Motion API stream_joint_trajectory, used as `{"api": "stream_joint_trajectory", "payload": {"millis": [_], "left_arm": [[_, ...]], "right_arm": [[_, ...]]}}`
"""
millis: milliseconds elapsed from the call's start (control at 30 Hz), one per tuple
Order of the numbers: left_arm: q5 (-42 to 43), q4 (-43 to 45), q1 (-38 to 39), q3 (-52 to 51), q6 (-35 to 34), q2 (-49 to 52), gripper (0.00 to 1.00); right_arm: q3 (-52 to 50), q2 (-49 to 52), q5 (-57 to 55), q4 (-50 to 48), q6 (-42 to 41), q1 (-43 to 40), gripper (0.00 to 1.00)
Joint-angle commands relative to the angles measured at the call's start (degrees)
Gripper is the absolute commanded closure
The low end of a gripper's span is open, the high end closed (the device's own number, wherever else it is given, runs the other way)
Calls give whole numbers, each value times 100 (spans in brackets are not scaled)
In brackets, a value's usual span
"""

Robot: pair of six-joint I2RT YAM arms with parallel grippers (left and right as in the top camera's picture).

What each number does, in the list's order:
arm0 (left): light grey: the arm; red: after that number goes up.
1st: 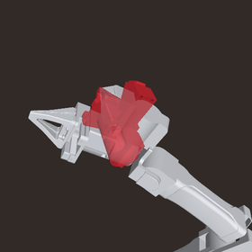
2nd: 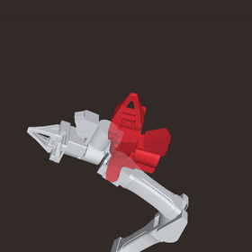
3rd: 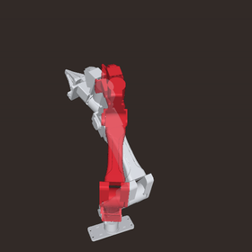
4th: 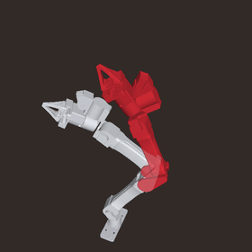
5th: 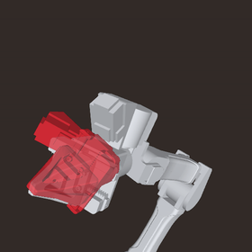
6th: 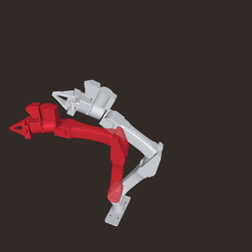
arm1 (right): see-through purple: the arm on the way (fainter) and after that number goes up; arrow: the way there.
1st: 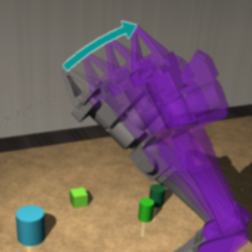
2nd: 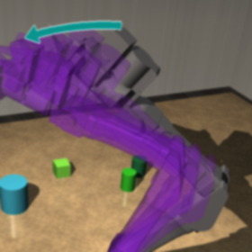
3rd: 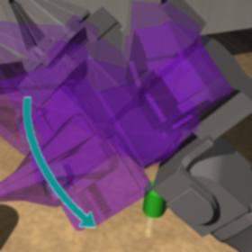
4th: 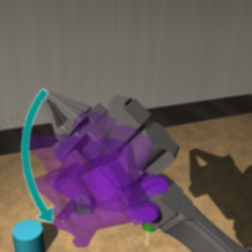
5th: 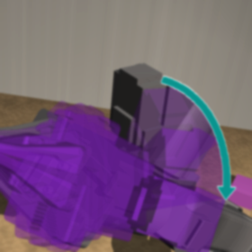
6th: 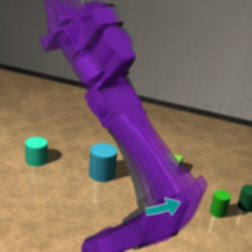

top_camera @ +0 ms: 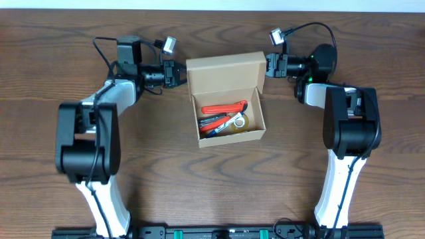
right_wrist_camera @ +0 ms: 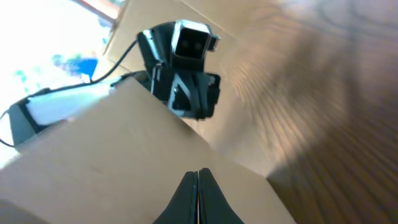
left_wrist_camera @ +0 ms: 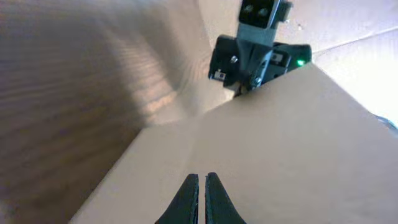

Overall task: Pack container
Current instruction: 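Swing the lid closed over the box with both grippers, then withdraw the left gripper and bring the right gripper above the lid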

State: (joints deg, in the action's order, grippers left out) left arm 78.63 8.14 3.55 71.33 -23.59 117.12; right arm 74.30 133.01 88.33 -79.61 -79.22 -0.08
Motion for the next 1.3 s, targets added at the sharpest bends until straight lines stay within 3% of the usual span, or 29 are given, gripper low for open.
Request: {"api": "stream_joint_trajectory", "payload": {"millis": [0,133,467,733,967,1167,1267], "left_arm": [[-555,-1021,96,63,1329,-437,94],[-863,-2380,162,63,2396,-824,94],[-1086,-2940,365,63,2643,-1023,94],[-1991,-4223,667,63,3567,-1484,92],[-4317,-5027,664,111,3711,-2889,54],[-6850,-5515,660,249,3504,-4277,36],[-7976,-5615,660,249,3383,-4743,25]], "right_arm": [[37,-186,94,-885,-1602,37,98],[31,-245,96,-1069,-1915,37,98],[-658,-1075,96,-1069,-1856,234,98],[-1976,-2583,96,-1071,-918,-46,98],[-1917,-3711,-26,-1069,-118,-162,98],[-691,-4054,103,-960,-79,-278,96],[2,-4011,103,-229,490,-439,93]]}}
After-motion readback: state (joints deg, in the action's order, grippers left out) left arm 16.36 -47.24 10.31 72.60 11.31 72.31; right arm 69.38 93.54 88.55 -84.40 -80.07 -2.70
